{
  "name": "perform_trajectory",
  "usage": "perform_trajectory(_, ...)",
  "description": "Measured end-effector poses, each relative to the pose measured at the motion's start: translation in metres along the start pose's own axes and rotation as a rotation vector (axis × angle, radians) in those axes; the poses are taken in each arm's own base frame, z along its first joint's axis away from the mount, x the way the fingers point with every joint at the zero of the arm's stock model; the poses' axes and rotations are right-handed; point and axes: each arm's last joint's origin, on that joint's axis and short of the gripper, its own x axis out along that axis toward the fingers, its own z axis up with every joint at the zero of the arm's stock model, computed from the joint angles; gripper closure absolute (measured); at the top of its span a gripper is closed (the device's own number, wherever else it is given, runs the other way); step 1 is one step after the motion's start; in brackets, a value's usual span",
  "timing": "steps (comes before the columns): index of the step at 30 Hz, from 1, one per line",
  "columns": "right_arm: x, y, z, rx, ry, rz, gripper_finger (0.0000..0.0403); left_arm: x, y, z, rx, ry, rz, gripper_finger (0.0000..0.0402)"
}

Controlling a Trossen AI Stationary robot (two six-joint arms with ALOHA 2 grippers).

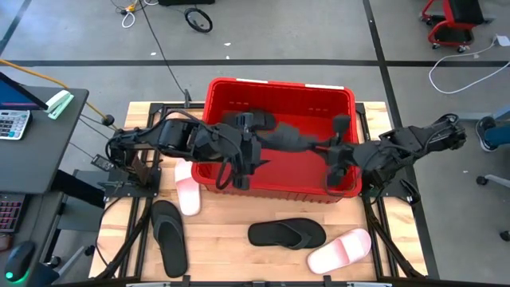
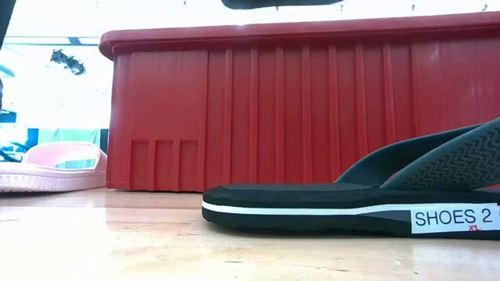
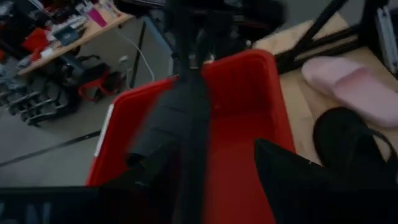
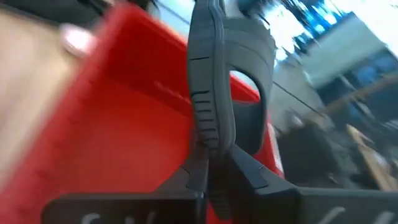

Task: Pick and place slides into bin
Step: Put the black slide into the red bin

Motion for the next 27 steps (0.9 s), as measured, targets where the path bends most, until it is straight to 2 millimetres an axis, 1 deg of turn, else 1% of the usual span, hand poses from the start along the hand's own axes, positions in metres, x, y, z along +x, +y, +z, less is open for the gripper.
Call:
perform_trajectory(5,0.004,-0.001,-0.009,-0.050,0.111,-0.096,0.0370,-0.001,0.003,-0.002,0.005,0.033,0.097,0.0196)
perform_trajectory(7,0.010,0.000,-0.012,-0.067,0.154,-0.107,0.0370,-0.003,0.006,-0.001,0.001,0.039,0.153,0.0199)
perform_trajectory(10,0.026,0.007,-0.021,-0.114,0.222,-0.114,0.0370,-0.006,0.011,0.000,-0.016,0.036,0.250,0.0204)
perform_trajectory(14,0.061,0.026,-0.036,-0.150,0.297,-0.116,0.0370,-0.012,0.018,0.007,-0.066,-0.018,0.351,0.0208)
perform_trajectory(17,0.092,0.042,-0.046,-0.162,0.289,-0.101,0.0370,-0.016,0.021,0.011,-0.081,-0.057,0.372,0.0212)
perform_trajectory(19,0.112,0.053,-0.052,-0.218,0.287,-0.099,0.0370,-0.019,0.022,0.012,-0.062,-0.062,0.374,0.0214)
perform_trajectory(21,0.130,0.061,-0.061,-0.302,0.329,-0.122,0.0370,-0.020,0.022,0.012,-0.046,-0.060,0.375,0.0217)
perform_trajectory(24,0.156,0.061,-0.073,-0.359,0.406,-0.130,0.0370,-0.020,0.022,0.011,-0.042,-0.058,0.374,0.0222)
perform_trajectory(27,0.178,0.056,-0.082,-0.363,0.448,-0.055,0.0370,-0.020,0.023,0.011,-0.037,-0.054,0.375,0.0226)
